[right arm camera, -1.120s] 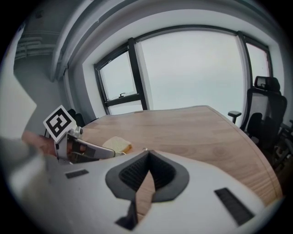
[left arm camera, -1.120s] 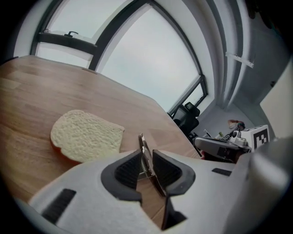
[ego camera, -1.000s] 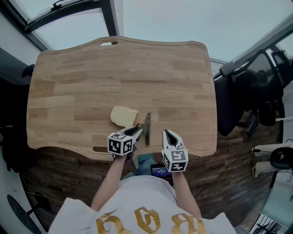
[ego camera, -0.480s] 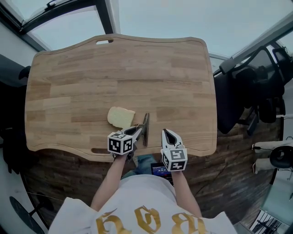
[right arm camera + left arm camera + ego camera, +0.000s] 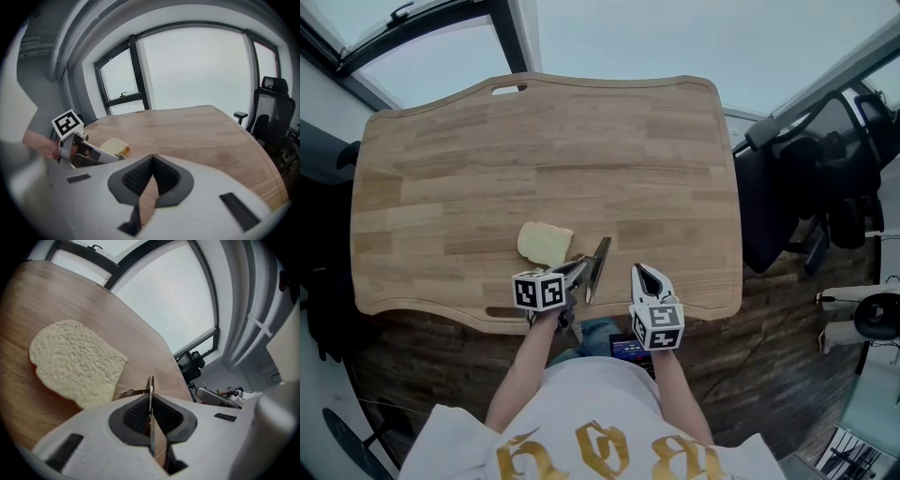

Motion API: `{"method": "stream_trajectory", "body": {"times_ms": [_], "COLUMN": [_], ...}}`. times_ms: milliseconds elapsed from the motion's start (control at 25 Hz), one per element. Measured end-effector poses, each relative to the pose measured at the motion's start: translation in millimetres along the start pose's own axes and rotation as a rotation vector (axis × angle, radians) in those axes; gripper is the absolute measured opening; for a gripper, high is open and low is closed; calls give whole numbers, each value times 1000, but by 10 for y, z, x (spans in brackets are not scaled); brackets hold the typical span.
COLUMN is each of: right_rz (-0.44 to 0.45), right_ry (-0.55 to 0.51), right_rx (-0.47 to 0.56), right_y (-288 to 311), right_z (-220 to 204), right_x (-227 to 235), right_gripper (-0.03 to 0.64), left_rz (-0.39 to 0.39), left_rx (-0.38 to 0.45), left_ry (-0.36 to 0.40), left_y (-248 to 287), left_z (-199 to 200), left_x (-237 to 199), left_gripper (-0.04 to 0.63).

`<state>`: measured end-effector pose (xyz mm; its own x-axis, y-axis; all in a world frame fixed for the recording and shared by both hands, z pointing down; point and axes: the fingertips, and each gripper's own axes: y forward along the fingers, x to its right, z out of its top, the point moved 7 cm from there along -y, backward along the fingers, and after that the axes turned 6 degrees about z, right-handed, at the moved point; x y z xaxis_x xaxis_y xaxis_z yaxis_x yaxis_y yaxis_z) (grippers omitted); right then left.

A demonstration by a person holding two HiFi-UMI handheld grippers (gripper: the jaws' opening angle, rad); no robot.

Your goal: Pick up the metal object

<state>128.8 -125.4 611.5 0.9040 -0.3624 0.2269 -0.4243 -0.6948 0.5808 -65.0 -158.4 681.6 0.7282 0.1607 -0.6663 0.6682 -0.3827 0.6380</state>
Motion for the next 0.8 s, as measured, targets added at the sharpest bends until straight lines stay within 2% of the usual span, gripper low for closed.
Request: {"method": "stream_trajectory", "body": {"times_ms": [400,560,800], "right_rz": [2,4,2], "right_ry": [-3,-8,-21], "right_rx": [14,17,32], "right_y": [0,-1,-39], "right_z": [65,88,153], "right_x": [-31,-59,-76], "right_gripper": [12,12,12], "left_rz": [-29,-74,-100], "left_rx": [4,43,86], "left_ry": [-23,-59,-84], "left_y": [-38,-99,-168], "left_z": [2,33,118], "left_x": [-24,-20,22], "left_gripper": [31,29,29]}}
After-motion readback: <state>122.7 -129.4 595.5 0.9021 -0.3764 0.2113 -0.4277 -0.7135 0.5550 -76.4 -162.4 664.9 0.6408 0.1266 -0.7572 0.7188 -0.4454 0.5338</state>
